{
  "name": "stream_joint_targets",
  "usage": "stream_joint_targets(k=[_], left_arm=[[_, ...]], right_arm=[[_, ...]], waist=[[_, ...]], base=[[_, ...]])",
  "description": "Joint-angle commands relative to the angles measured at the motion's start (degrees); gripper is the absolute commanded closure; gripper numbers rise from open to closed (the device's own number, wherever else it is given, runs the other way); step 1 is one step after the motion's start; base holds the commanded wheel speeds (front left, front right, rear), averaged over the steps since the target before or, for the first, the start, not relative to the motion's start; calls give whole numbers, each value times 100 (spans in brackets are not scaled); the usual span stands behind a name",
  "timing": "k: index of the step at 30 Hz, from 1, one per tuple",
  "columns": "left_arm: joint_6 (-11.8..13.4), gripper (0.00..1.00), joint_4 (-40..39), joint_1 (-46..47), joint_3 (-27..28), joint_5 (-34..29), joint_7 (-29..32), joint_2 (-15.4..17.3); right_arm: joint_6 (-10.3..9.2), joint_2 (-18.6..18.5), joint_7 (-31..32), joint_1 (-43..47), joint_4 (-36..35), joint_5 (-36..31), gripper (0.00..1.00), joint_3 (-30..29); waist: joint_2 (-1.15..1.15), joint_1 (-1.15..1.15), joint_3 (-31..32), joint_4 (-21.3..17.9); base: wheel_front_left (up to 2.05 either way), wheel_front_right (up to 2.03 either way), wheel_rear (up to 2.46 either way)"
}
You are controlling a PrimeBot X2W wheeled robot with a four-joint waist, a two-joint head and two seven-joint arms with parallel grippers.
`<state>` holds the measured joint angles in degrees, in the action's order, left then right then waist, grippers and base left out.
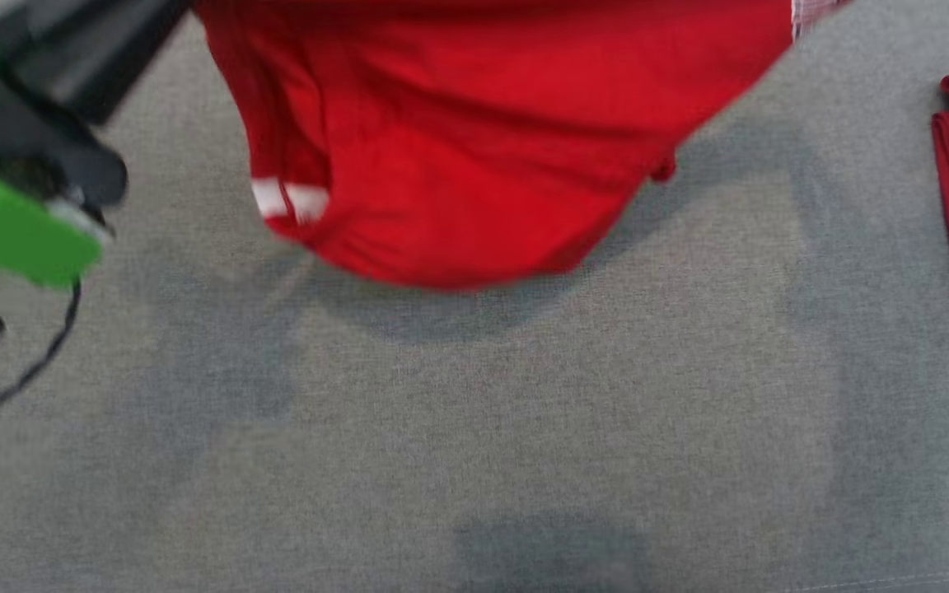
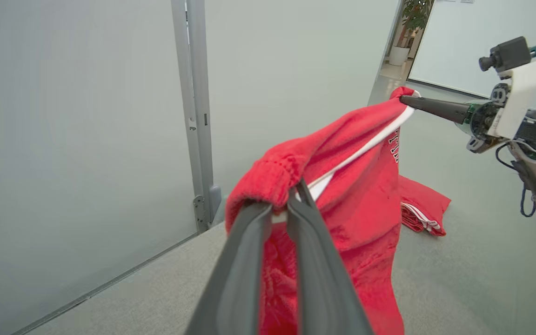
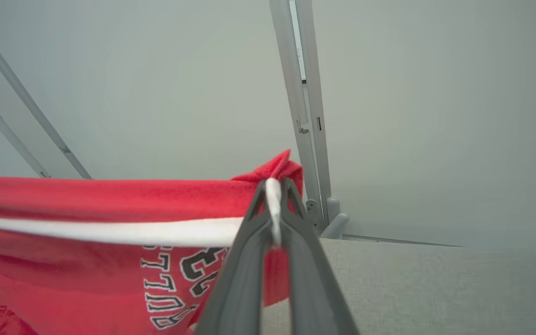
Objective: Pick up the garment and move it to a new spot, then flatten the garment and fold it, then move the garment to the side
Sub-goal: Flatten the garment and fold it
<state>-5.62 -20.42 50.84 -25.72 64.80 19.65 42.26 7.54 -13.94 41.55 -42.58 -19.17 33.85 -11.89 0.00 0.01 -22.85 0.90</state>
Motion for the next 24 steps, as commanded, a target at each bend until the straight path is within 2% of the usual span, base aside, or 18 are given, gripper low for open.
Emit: stream_joint_targets(k=[1,3,6,10,12,15,17,20,24], left_arm=[[-23,100,389,636,9,-22,168,-154],[-22,100,1071,1530,-35,-266,291,-411],[-15,100,2254,2767,-94,-929,3,-811],[-38,100,3673,3924,-157,-1713,-851,-1302],[-69,100,4184,4232,-260,-1894,-1205,-1514],[-125,100,4784,4311,-462,-2122,-1746,-1713],[-161,100,5150,4085,-627,-2212,-2121,-1761],[-173,100,5576,3592,-882,-2036,-2536,-1871],[-178,100,5639,2672,-1469,-1560,-2797,-1860]], right_arm=[[-9,124,-5,-634,371,-236,100,42],[-10,427,-220,-1579,953,-616,100,59],[-11,790,-879,-2852,1949,-1190,100,37],[-13,1037,-2134,-4111,3142,-1596,100,-129],[-15,1065,-2587,-4491,3587,-1706,100,-152],[-13,1086,-3118,-4605,4163,-1510,100,-14],[-12,1084,-3460,-4306,4511,-1361,100,131],[-12,1065,-3883,-3761,4977,-1126,100,305],[-11,1085,-4251,-2722,5223,-787,100,563]], waist=[[0,-1,-813,-78],[0,-1,-1055,-124],[0,-1,-1349,-232],[0,-1,-1572,-349],[0,-1,-1706,-383],[0,-1,-1888,-408],[0,-1,-1944,-458],[0,-1,-1923,-517],[0,-1,-1822,-557]], base=[[0,0,0],[0,0,0],[0,0,0],[0,0,0],[0,0,0],[0,0,0],[0,0,0],[0,0,0],[0,0,0]])
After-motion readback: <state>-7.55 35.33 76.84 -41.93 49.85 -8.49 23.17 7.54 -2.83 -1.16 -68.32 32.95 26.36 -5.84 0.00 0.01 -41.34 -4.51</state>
